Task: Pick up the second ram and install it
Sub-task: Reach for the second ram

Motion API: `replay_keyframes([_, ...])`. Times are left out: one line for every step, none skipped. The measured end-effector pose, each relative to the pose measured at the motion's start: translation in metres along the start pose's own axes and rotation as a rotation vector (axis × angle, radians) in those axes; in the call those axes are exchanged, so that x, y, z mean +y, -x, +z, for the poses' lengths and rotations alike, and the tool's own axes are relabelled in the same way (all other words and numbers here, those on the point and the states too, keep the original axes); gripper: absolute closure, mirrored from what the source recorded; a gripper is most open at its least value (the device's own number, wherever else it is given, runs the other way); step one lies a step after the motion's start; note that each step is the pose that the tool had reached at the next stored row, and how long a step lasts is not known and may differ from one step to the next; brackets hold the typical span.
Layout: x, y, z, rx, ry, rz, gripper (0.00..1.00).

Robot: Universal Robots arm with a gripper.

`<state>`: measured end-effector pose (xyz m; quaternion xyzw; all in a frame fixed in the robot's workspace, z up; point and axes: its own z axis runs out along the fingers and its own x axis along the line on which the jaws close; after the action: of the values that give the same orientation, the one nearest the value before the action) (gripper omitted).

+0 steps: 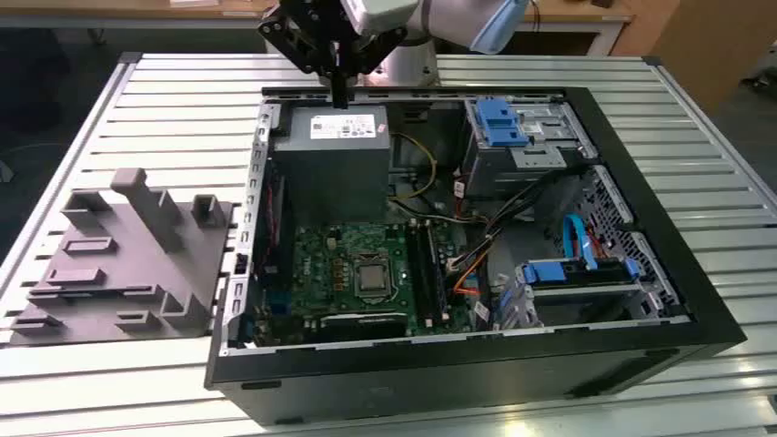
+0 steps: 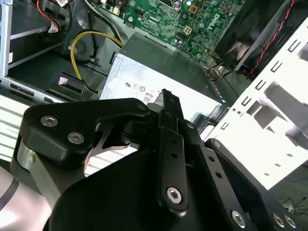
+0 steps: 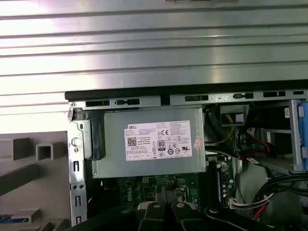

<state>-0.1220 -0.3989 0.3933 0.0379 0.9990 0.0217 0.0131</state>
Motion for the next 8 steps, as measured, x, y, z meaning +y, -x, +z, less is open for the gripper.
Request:
replay_keyframes([0.0, 0.0, 0.0, 0.0, 0.0, 0.0, 0.9])
replay_keyframes([0.0, 0.0, 0.0, 0.0, 0.0001, 0.0, 0.9])
replay_keyframes([0.0, 0.0, 0.0, 0.0, 0.0, 0.0, 0.9])
replay_keyframes([0.0, 0.0, 0.0, 0.0, 0.0, 0.0, 0.9])
replay_keyframes([0.0, 0.0, 0.0, 0.0, 0.0, 0.0, 0.9])
replay_keyframes([0.0, 0.0, 0.0, 0.0, 0.0, 0.0, 0.9])
replay_keyframes([0.0, 0.0, 0.0, 0.0, 0.0, 0.0, 0.9])
replay_keyframes([0.0, 0.0, 0.0, 0.0, 0.0, 0.0, 0.9])
